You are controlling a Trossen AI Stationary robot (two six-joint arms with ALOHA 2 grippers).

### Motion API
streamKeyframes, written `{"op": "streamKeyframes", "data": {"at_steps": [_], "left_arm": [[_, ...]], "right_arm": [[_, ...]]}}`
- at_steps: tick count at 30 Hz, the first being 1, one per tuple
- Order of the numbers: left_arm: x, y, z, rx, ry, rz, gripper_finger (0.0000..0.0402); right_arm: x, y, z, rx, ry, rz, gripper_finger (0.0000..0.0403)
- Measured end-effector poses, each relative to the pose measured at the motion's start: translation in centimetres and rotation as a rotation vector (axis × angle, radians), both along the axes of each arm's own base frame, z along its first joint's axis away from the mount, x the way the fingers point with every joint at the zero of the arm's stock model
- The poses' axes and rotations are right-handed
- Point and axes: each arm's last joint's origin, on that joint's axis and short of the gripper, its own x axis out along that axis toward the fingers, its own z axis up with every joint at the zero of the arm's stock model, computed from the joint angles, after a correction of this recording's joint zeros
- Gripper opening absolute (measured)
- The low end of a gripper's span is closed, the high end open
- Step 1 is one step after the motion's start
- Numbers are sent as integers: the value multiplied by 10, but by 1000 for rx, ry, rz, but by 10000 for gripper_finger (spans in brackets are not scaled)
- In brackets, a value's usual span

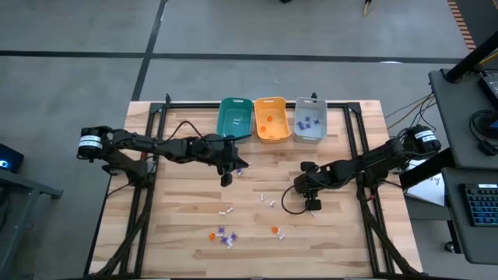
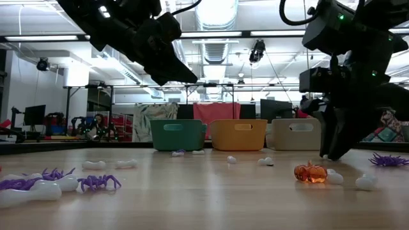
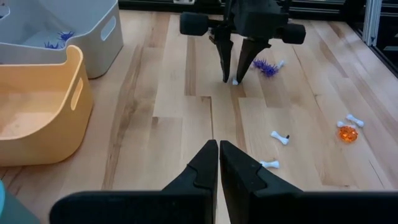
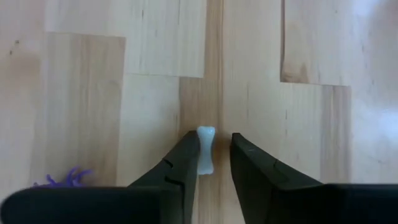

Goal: Sort Halloween decoration
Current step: Put the white bone toy into the blue bin

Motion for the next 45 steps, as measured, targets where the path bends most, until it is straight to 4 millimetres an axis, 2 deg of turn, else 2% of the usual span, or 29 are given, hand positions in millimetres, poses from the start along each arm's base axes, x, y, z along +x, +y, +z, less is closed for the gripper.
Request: {"op": "streamKeyframes", "data": {"at_steps": [7, 13, 18, 24, 29, 36, 40, 45], "left_arm": [[1, 0, 0, 3, -11, -1, 0], [1, 1, 1, -23, -12, 49, 0], [-4, 1, 6, -27, -27, 65, 0], [-25, -2, -5, -46, -46, 73, 0], [-48, -6, -12, -90, -150, 86, 0], [-78, -9, -25, -156, -211, 111, 0], [-88, -10, -29, -167, -213, 116, 0], [-98, -11, -35, -177, -213, 119, 0]], "right_arm": [[-1, 0, -4, 30, -27, 8, 16], [2, -1, 1, 39, -62, 3, 9], [8, -7, 20, 50, -156, -30, 9], [22, -24, 46, 35, -297, -61, 8], [43, -49, 69, -28, -447, -81, 8], [78, -96, 99, -104, -596, -107, 8], [105, -126, 108, -154, -618, -149, 8], [141, -163, 108, -214, -606, -169, 8]]}}
